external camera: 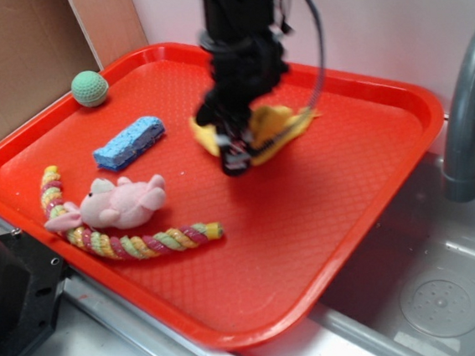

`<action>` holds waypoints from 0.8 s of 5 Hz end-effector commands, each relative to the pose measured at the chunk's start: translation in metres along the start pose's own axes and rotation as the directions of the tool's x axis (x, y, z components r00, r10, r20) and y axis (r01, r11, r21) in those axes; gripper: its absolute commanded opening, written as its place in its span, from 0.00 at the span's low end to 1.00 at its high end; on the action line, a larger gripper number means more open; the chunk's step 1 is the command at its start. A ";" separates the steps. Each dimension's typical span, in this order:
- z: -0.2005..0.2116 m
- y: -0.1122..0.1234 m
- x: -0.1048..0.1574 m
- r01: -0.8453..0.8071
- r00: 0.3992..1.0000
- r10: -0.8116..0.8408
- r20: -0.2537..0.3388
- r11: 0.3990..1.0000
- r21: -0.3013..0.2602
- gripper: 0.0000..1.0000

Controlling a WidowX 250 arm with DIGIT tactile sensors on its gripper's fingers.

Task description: Grab the yellow cloth.

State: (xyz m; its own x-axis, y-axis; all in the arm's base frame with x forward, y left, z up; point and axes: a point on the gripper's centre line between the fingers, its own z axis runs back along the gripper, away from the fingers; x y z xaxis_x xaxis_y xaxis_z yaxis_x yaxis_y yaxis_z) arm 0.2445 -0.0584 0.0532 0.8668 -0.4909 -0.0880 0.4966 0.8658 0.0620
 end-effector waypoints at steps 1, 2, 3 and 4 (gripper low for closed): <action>0.103 0.068 -0.064 -0.481 0.862 0.477 0.173 0.876 -0.018 0.00; 0.144 0.051 -0.075 -0.634 0.765 0.625 0.158 0.773 0.015 0.00; 0.175 0.041 -0.076 -0.650 0.743 0.641 0.191 0.760 -0.023 0.00; 0.186 0.028 -0.074 -0.624 0.762 0.610 0.219 0.781 -0.003 0.00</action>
